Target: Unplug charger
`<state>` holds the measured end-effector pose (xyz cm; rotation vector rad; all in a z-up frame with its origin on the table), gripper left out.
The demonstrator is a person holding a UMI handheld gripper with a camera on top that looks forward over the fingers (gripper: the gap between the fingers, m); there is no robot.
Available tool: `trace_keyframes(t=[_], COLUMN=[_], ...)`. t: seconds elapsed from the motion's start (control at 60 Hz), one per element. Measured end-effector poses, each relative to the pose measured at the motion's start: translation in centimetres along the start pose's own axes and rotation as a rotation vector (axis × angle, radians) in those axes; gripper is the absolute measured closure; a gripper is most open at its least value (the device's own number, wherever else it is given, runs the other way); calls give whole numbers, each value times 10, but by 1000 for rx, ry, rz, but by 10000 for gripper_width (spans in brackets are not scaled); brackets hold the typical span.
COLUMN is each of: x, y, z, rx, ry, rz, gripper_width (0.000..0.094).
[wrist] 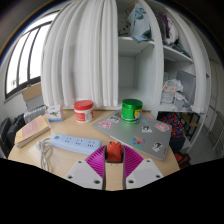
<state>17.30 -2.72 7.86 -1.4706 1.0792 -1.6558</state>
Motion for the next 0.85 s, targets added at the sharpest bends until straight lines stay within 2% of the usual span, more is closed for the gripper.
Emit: trace_keyframes(t=[0.067,0.167,0.317,0.433,0.483,0.567,0.617,0.85], x=[-15,-27,-41,-45,-44,-35,-26,47], y=[13,21,33,33,37,34,33,34], z=[0,6,6,7,8,6,6,34], rx=[4,39,21,29,24,1,-7,0], ry=[-10,26,24,25,21,-26,-53,-103], rz=[-43,-57,-111,-106,-118,-100,-83,6], gripper_width=[693,684,665,609,518,204,86,83])
Point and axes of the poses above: the point between the fingertips, and its own axes, seen from behind it with the camera up: z to the right, y down, x backward, against the way the camera looks, the point moved 5 cm from there along x, backward, against the way the camera looks, and after that the axes turned 4 degrees about y, right-handed, at the moved point
